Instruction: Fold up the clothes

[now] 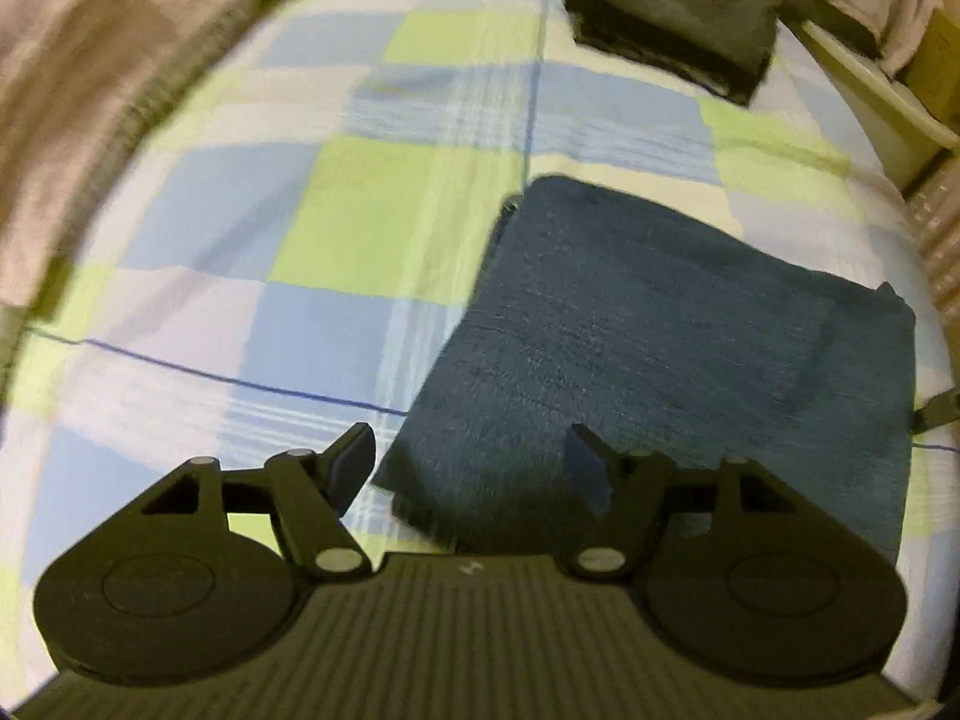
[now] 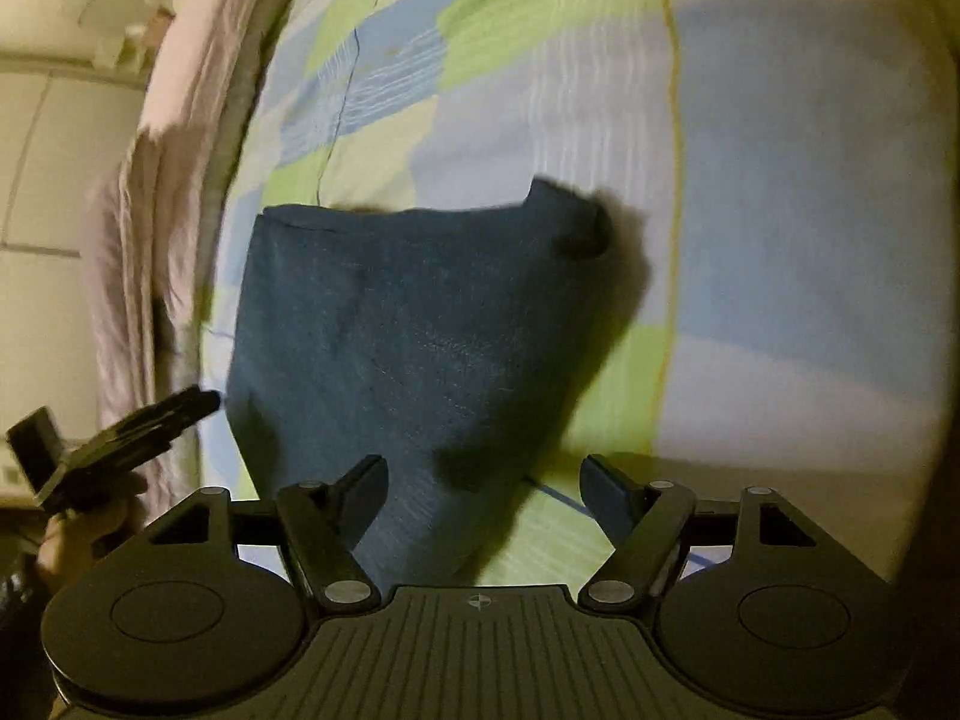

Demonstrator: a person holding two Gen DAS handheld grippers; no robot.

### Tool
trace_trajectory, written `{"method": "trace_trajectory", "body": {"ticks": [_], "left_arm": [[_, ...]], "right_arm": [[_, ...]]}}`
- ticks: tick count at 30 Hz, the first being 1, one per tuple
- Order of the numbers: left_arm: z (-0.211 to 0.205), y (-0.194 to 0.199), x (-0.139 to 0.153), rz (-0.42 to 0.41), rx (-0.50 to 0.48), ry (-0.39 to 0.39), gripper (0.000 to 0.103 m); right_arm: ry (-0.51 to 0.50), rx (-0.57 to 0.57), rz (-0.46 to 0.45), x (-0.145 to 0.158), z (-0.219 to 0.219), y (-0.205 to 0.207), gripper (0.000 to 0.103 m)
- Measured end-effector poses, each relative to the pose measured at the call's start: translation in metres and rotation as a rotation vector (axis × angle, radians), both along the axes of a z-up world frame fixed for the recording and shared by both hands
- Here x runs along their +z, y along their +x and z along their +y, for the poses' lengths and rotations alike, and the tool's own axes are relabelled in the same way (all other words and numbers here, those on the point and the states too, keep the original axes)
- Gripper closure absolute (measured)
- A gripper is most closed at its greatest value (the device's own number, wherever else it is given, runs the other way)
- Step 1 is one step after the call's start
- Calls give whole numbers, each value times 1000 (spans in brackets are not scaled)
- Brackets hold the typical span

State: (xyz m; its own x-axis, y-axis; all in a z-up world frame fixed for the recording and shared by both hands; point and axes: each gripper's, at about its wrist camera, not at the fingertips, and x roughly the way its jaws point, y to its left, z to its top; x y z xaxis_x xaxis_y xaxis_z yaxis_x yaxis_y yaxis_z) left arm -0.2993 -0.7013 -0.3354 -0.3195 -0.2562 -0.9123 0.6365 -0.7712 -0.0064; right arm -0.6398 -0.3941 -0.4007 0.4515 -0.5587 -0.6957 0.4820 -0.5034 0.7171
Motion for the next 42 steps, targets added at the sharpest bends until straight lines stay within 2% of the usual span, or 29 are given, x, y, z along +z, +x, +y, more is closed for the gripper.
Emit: {"method": "trace_trajectory", "body": {"ticks": [2,4,5,6,7,8,9,11,14,16,19,21,22,23,24,26,30,33,37,42], "left_arm": [[-8,-5,-13,-32,-31,41,39],[-9,-6,-20,-47,-42,62,38],[-9,-6,-22,-48,-43,69,38],[-8,-6,-21,-50,-35,76,38],[-6,-6,-20,-52,-27,83,40],[-5,-6,-19,-54,-18,91,40],[-2,-8,-16,-55,-14,116,41],[6,-13,-12,-46,-20,175,43],[37,-25,-8,-24,-79,209,46],[53,-34,-8,-30,-77,184,39],[67,-39,-6,-56,-91,136,39],[72,-40,-3,-80,-107,101,40],[75,-40,-2,-91,-116,83,44],[78,-41,0,-103,-124,66,44],[81,-41,1,-115,-132,48,44],[92,-39,8,-143,-188,-23,44],[109,-35,12,-160,-284,-140,43],[125,-33,9,-188,-382,-241,43],[145,-31,2,-220,-528,-362,42],[150,-33,-14,-212,-618,-382,42]], "right_arm": [[-45,-61,-14,-12,-8,0,29],[-31,-117,-39,-23,-17,-7,55],[-23,-141,-52,-28,-21,-11,62],[-7,-135,-68,-31,-25,-17,70],[3,-91,-57,-28,-32,-21,74],[10,-46,-45,-24,-39,-25,83],[-1,4,-26,-15,-48,-34,86],[-30,79,36,7,-70,-60,87],[-70,152,160,30,-118,-103,87],[-59,262,230,36,-152,-118,87],[30,455,330,30,-187,-112,81],[52,506,388,34,-189,-103,73],[58,518,415,37,-189,-100,70],[59,519,443,41,-185,-97,59],[62,520,473,44,-177,-95,55],[67,523,531,51,-160,-90,55],[54,520,579,66,-119,-60,55],[57,505,597,72,-86,-32,55],[45,478,555,72,-32,2,55],[58,174,245,42,18,-1,55]]}}
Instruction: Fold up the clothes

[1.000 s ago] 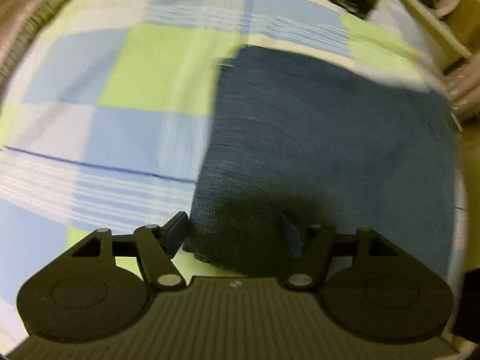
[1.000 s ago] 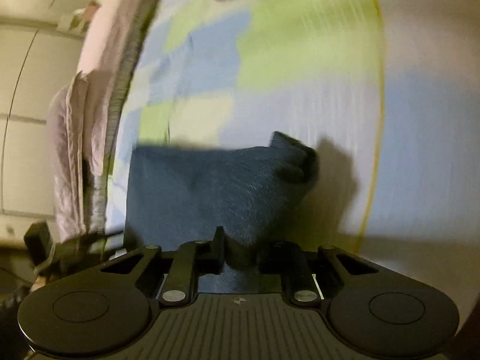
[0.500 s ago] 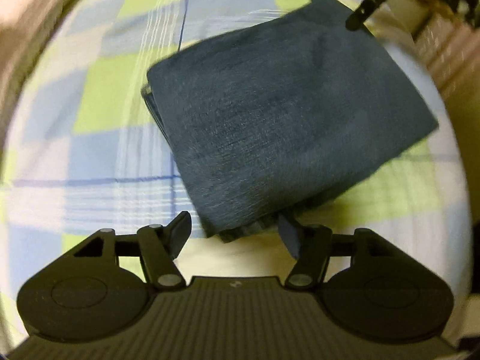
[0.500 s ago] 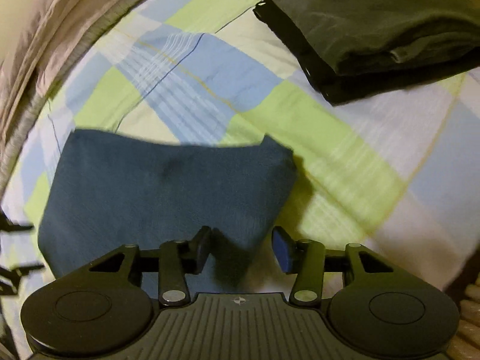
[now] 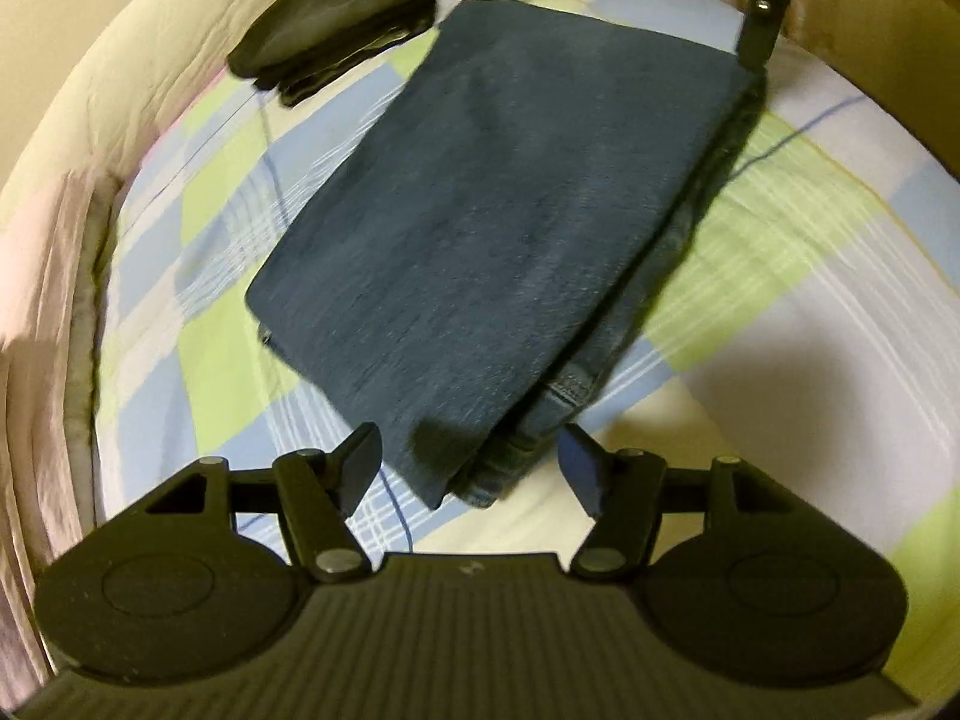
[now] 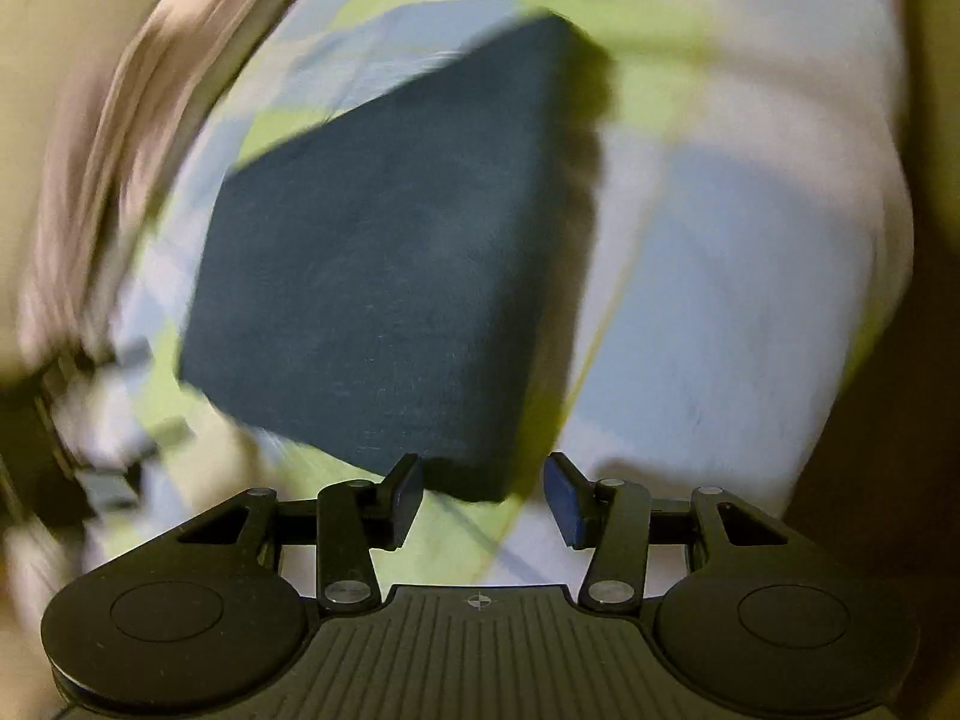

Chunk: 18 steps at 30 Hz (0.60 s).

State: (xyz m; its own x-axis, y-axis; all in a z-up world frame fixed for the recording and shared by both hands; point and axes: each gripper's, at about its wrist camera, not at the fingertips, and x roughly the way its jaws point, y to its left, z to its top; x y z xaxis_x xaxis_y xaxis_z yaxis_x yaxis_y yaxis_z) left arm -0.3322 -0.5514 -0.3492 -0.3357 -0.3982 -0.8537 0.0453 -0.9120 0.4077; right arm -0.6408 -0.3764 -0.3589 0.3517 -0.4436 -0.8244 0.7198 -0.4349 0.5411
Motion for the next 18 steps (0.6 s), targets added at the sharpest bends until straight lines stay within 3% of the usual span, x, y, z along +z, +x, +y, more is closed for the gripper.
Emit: {"method": "trace_trajectory", "body": {"ticks": [3,7,8,9,11,18], "left_arm": [[-2,-6,-11,-26,-22,8,42],[-2,-7,-21,-49,-31,37,41],[-2,-8,-23,-52,-37,38,41],[-1,-9,-23,-50,-33,44,40],[-1,-10,-24,-44,-22,56,39],[11,-25,-27,-67,-6,68,35]], "right_arm": [[-43,-176,-143,-22,11,-4,55],[-32,-254,-208,-41,6,-10,55],[-24,-240,-220,-40,2,-14,61],[-16,-225,-231,-39,-3,-18,75],[0,-196,-253,-38,-12,-25,84],[39,-52,-202,-34,-41,-32,87]]}}
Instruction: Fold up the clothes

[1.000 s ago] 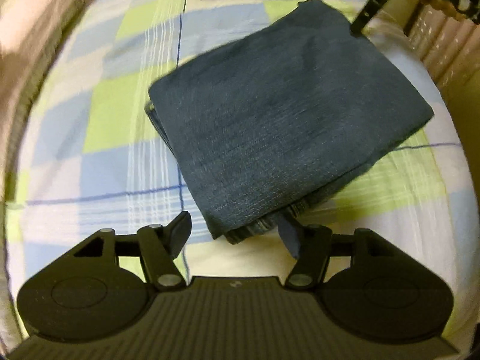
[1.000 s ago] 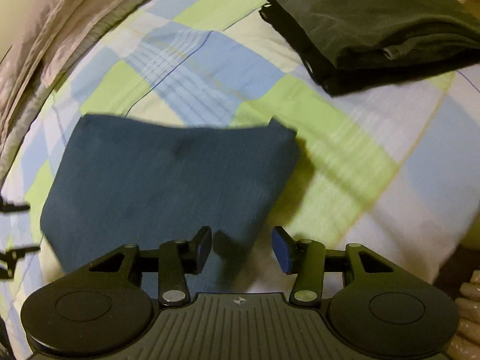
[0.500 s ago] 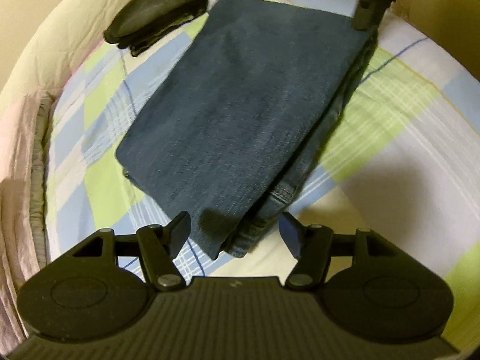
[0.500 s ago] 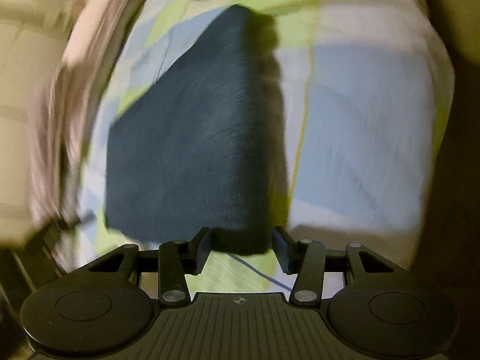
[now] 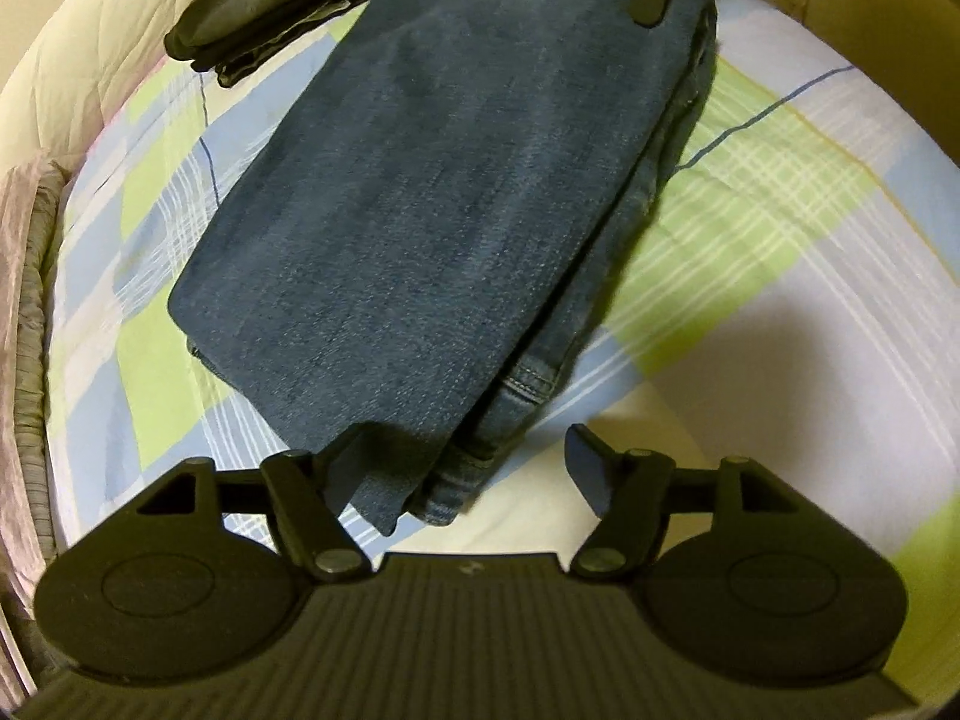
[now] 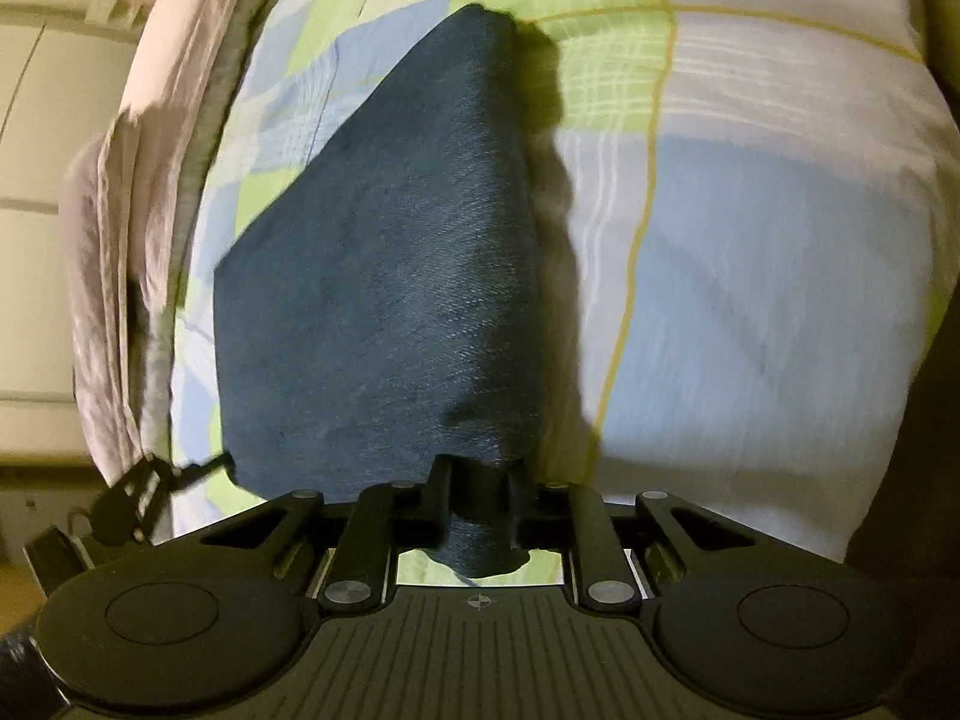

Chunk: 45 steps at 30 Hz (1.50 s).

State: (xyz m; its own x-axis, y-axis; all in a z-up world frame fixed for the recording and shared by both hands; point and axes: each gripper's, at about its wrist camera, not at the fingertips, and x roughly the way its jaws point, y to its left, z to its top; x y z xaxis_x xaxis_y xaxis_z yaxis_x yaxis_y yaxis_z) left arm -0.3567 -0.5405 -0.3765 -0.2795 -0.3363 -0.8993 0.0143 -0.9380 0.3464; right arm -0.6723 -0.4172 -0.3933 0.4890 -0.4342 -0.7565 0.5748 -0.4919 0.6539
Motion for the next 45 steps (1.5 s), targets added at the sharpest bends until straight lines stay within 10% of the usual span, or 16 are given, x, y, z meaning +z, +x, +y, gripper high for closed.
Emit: {"method": "trace_trajectory", "body": {"ticks": [10,30,37,45], "left_arm": [[-3,-3,-1,-10,58,21,32],[12,7,-10,-22,27,-42,32],[19,12,-16,-22,-3,-44,33],[27,15,-20,5,-7,-57,37]], "right_arm": [[12,184,122,16,-29,2,69],[-220,509,687,72,4,109,43],[-335,834,1027,50,12,176,43],[-335,1043,1199,4,1,214,43]]}}
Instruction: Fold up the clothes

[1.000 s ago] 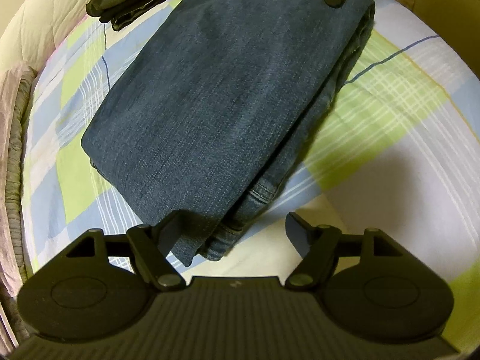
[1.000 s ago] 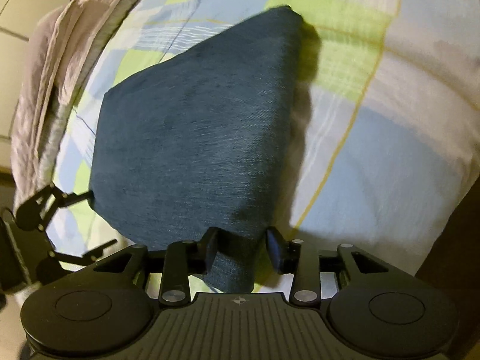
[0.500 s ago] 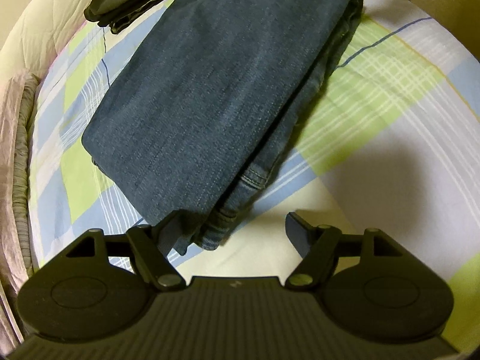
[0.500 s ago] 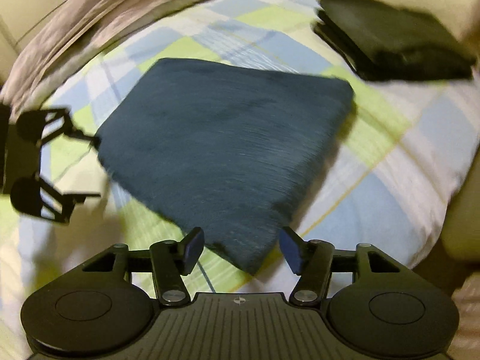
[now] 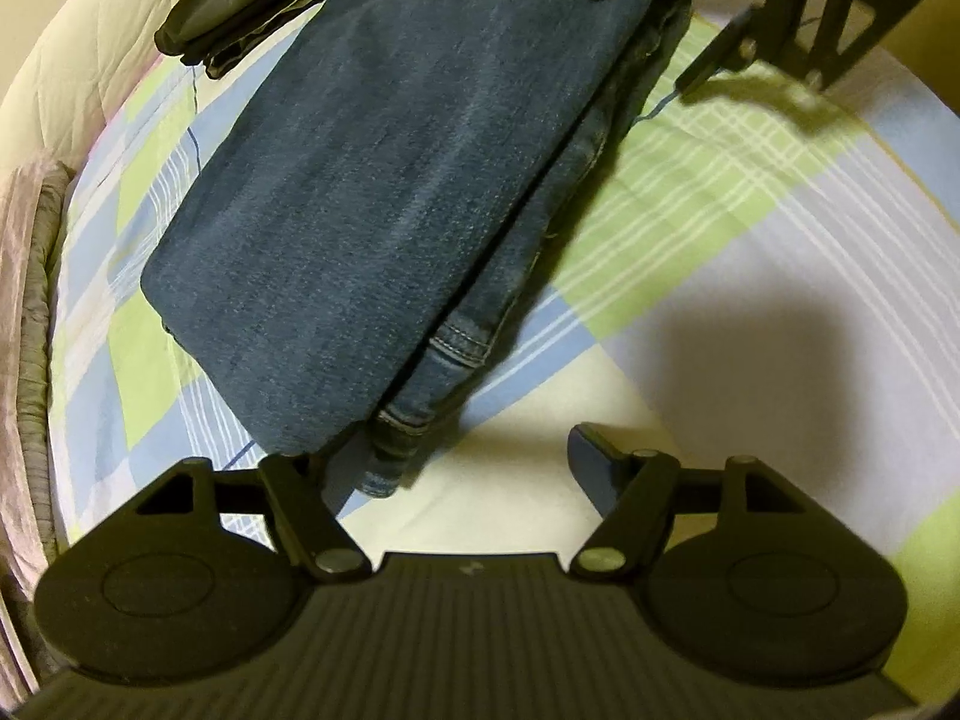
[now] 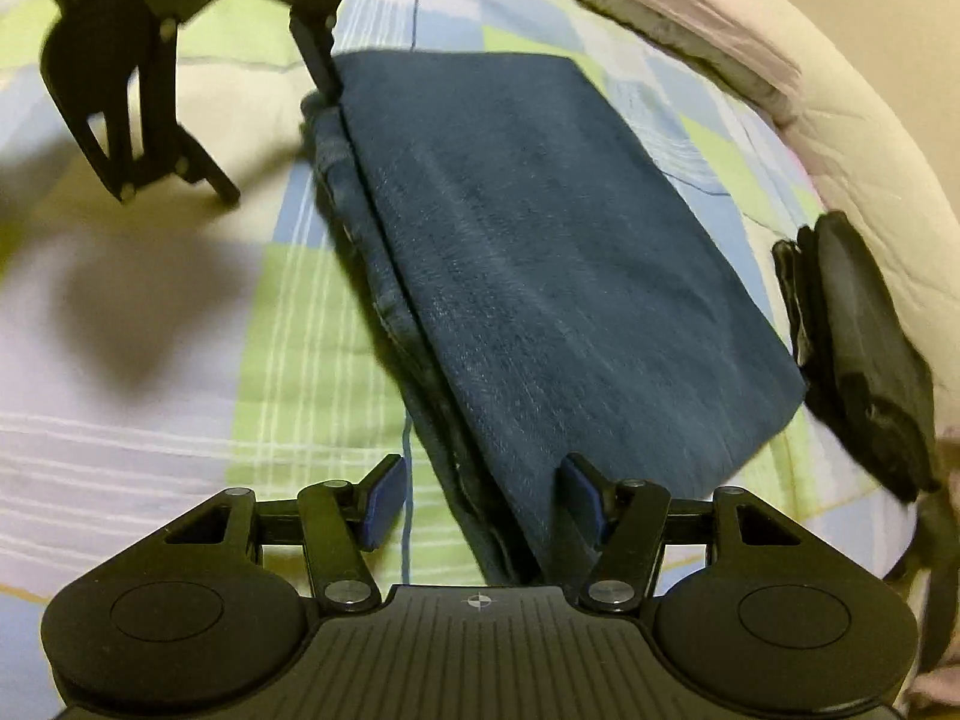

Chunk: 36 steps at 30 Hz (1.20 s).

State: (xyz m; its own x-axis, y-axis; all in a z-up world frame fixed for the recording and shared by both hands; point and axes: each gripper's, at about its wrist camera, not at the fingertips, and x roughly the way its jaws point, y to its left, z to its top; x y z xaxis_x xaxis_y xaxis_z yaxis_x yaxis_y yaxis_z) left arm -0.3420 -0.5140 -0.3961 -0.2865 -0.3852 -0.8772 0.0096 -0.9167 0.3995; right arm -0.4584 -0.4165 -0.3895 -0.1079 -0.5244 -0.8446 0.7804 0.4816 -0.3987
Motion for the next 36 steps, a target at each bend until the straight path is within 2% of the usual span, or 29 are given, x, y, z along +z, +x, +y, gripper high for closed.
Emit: {"method": "trace_trajectory", "body": {"ticks": [10,14,16,17,18,21,26,29,30,31,32,35,36], "left_arm": [[16,4,12,42,-41,-85,36],[23,6,16,59,-57,-119,24],[30,4,13,67,-110,-175,15],[34,2,11,66,-134,-197,15],[37,0,8,65,-159,-219,15],[38,-12,-2,57,-197,-247,15],[32,-30,-20,12,-214,-334,16],[24,-32,-28,-16,-214,-391,21],[20,-32,-31,-25,-206,-409,26],[16,-31,-33,-33,-196,-427,36],[10,-31,-36,-43,-180,-437,39],[-4,-32,-33,-46,-135,-379,49],[-7,-33,-30,-41,-123,-355,57]], "right_arm": [[-35,145,144,-19,-6,3,43],[-43,214,197,-27,-8,2,43],[-50,256,216,-32,-7,2,43],[-54,254,205,-30,-10,-2,44],[-58,250,191,-28,-13,-6,55],[-57,211,100,-8,-24,-21,76],[-74,202,37,21,-29,-33,79],[-83,202,28,30,-24,-35,79],[-83,203,25,31,-21,-34,79],[-82,205,22,32,-18,-34,79],[-80,207,21,30,-16,-34,79],[-72,213,29,23,-7,-32,79],[-70,215,35,20,-5,-31,79]]}}
